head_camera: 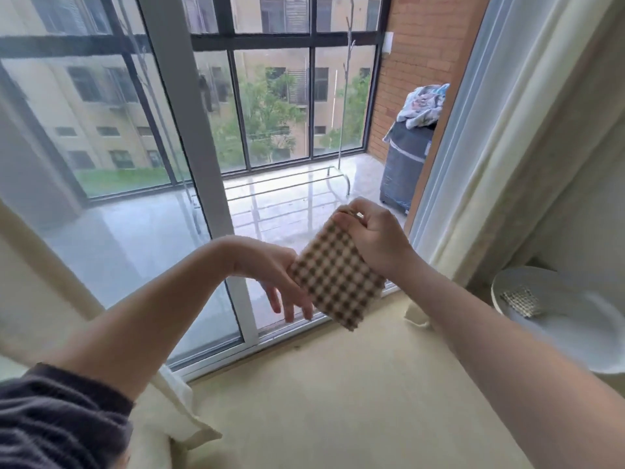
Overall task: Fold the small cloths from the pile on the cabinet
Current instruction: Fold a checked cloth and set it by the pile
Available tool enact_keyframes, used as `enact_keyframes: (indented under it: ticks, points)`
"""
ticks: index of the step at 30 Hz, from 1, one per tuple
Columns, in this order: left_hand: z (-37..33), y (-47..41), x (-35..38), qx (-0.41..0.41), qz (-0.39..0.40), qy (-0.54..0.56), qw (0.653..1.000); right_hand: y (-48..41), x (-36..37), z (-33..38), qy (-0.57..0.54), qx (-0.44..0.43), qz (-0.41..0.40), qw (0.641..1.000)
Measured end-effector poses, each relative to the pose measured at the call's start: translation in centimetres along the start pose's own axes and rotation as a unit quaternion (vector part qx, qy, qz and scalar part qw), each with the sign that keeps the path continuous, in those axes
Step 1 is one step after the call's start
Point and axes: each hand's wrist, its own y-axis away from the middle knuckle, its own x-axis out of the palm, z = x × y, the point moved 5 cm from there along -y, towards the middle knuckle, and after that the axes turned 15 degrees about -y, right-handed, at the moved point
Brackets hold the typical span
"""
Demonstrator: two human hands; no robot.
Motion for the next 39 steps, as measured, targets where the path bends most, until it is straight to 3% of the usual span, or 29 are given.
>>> enact_keyframes:
  ticks: [7, 11, 13, 20, 22, 24, 26, 29, 31, 33, 35, 39]
  points:
    - [-6.7, -16.3, -7.9, -0.038, -0.041, -0.032, 0.998, -1.9, -17.7, -8.9, 0.005, 0.110, -0.084, 0.990]
    - [-12.1, -24.8, -8.7, -0.037, 0.039, -0.083, 0.995, -1.8, -25.5, -11.7, 0.008, 0.113, -0.097, 0.989]
    - [-15.4, -28.8, -9.1, -0.023, 0.043, -0.090, 0.995, -2.0, -29.8, -12.8, 0.008, 0.104, -0.102, 0.989]
    - [-23.4, -40.7, -9.7, 0.006, 0.025, 0.003, 1.000, -2.1, -45.4, -18.0, 0.026, 0.106, -0.097, 0.989]
    - [-25.2, -43.6, -10.0, 0.021, -0.009, 0.087, 0.996, -2.3, -49.2, -19.4, 0.017, 0.110, -0.108, 0.988]
    - [-26.4, -46.7, -10.8, 0.061, -0.093, 0.228, 0.967, -2.9, -52.6, -21.3, -0.005, 0.122, -0.130, 0.984]
    - [-27.1, -49.8, -11.1, 0.092, -0.192, 0.371, 0.904, -3.7, -55.6, -23.9, -0.034, 0.147, -0.172, 0.973]
    - [-28.5, -54.9, -9.4, 0.105, -0.296, 0.493, 0.811, -4.9, -59.1, -28.8, -0.118, 0.230, -0.240, 0.936]
    - [-29.4, -58.0, -8.1, 0.090, -0.378, 0.498, 0.775, -6.3, -61.2, -31.9, -0.173, 0.285, -0.268, 0.904]
    - [-30.7, -60.9, -7.8, 0.069, -0.444, 0.427, 0.785, -8.3, -63.2, -34.5, -0.218, 0.319, -0.282, 0.878]
    - [-31.6, -63.9, -8.8, 0.036, -0.488, 0.385, 0.783, -10.3, -65.1, -36.7, -0.226, 0.339, -0.283, 0.868]
    - [-32.2, -69.5, -12.8, -0.049, -0.551, 0.388, 0.737, -13.5, -68.7, -39.5, -0.215, 0.367, -0.295, 0.856]
